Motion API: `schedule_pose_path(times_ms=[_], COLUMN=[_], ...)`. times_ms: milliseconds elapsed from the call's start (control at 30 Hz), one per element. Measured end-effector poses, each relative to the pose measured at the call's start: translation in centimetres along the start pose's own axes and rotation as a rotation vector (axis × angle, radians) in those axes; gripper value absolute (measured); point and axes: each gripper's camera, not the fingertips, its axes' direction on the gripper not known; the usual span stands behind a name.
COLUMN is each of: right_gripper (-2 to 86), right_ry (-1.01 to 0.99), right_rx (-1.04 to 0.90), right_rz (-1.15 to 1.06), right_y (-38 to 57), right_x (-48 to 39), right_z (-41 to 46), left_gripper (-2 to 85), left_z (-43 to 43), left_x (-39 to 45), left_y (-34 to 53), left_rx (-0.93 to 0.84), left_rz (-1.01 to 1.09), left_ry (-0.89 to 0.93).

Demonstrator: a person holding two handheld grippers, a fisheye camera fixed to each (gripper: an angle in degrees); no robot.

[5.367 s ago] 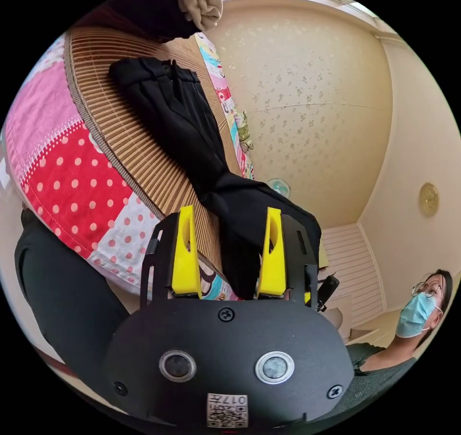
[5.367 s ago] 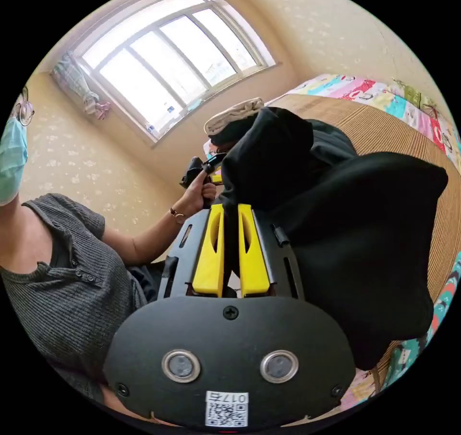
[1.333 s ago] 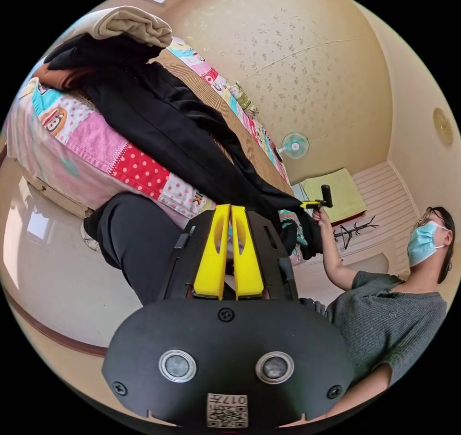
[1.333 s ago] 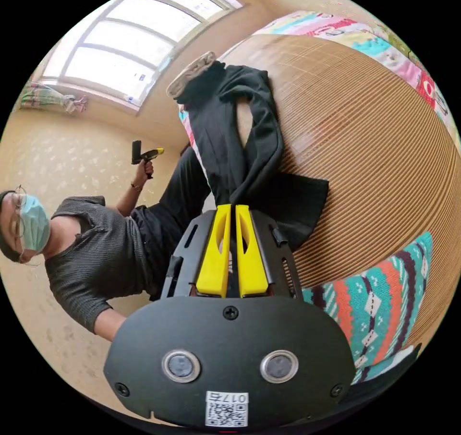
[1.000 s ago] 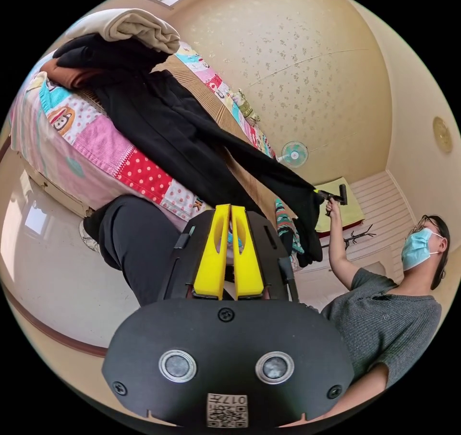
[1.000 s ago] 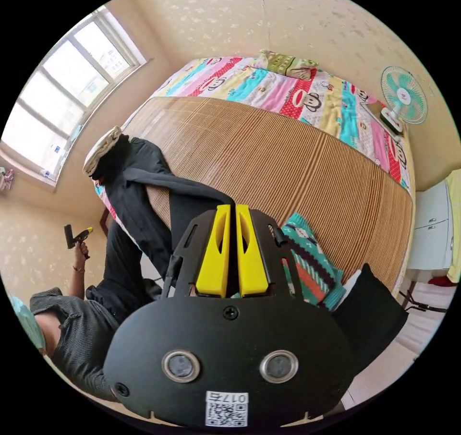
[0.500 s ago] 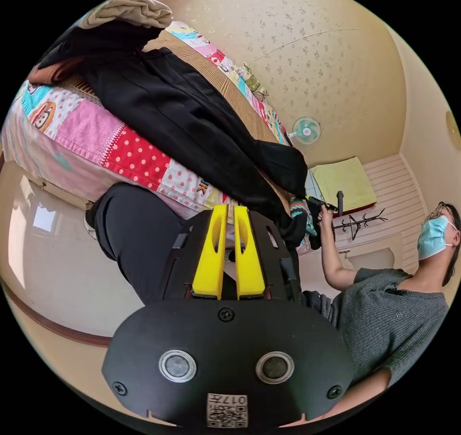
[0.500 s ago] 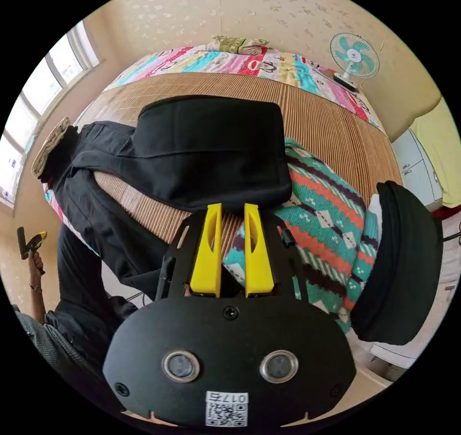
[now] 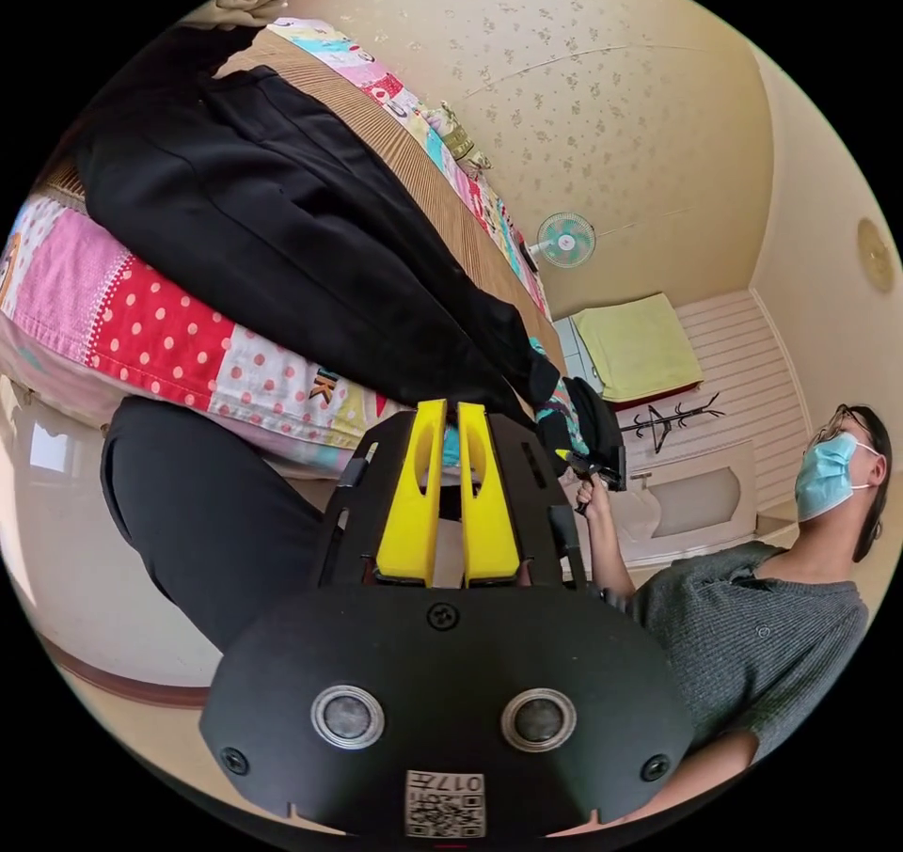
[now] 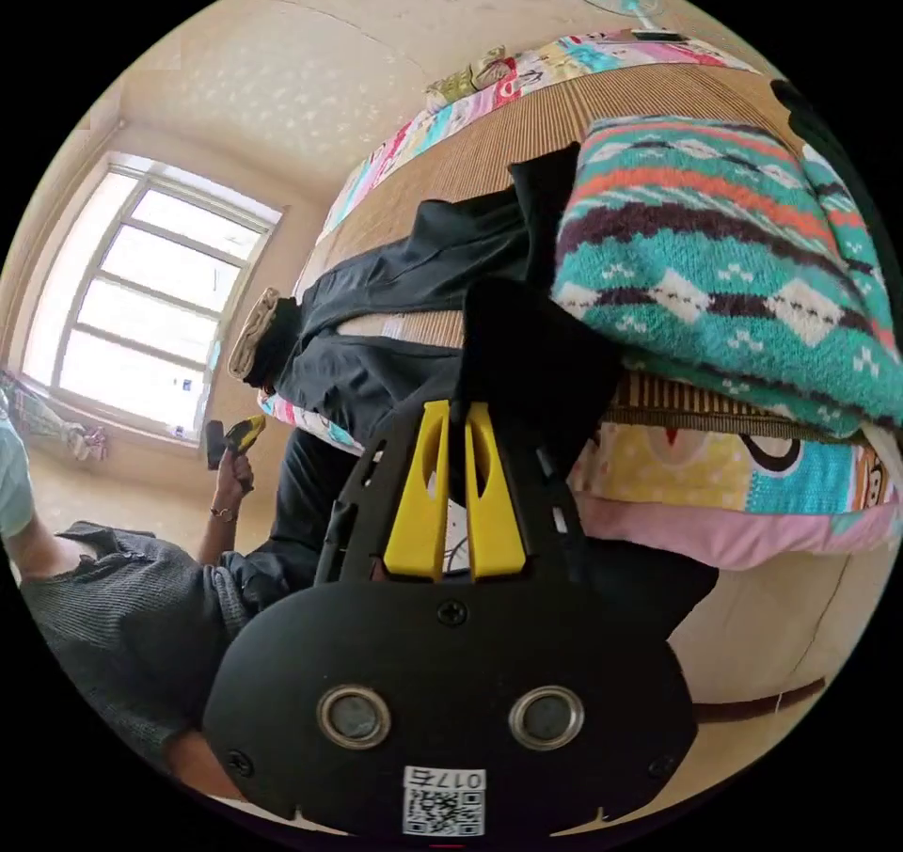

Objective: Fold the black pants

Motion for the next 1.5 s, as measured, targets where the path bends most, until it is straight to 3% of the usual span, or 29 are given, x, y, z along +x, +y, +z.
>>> schedule_pose_path(times_ms=[167, 300, 433, 567, 667, 800, 933, 1100, 1167, 1367, 1500], right_gripper=[2.3, 2.1, 2.0, 2.0, 1.9, 1.7, 0.9, 1.3, 2.3, 10.9, 14.2], right_ry=[-0.09, -0.113, 0.205, 0.206, 0.202, 0.084, -0.046, -0.085, -0.141, -0.347, -0.467], right_rx=[0.332, 0.441, 0.301, 0.017, 0.066, 0.288, 0.365, 0.252, 0.188, -0.019, -0.108], right_rz=[-0.303, -0.439, -0.164, 0.331, 0.489, 0.532, 0.497, 0.531, 0.525, 0.577, 0.618], right_y=[-5.9, -4.7, -1.5, 3.8, 8.5, 11.0, 10.0, 8.9, 9.4, 10.0, 9.0], right_x=[-6.2, -9.1, -2.9, 10.1, 13.1, 13.8, 14.1, 13.8, 13.5, 14.4, 15.1], right_z=[-14.7, -21.0, -20.5, -15.3, -15.5, -19.7, -23.1, -22.3, -21.1, -15.5, -11.0], left_gripper=[3.1, 3.3, 5.4, 9.4, 12.1, 13.7, 13.4, 5.1, 4.0, 3.8, 4.0], left_z=[0.8, 1.3, 1.7, 0.5, -1.7, -4.5, -3.2, -4.2, -6.3, -13.6, -15.4], left_x=[1.3, 1.9, 0.7, -1.3, -3.0, -5.9, -9.7, -7.8, -7.1, -5.6, -7.6], left_y=[-0.5, -0.2, -0.2, -1.7, -4.5, -9.5, -14.0, -13.6, -11.6, -2.6, 0.6], left_rx=[-0.035, -0.026, 0.011, 0.088, 0.175, 0.338, 0.286, 0.254, 0.314, 0.56, 0.601], left_rz=[0.013, 0.007, -0.068, -0.186, -0.254, -0.333, -0.452, -0.354, -0.333, -0.324, -0.35], left_ry=[-0.015, -0.007, -0.034, -0.166, -0.346, -0.464, -0.504, -0.486, -0.448, -0.571, -0.414])
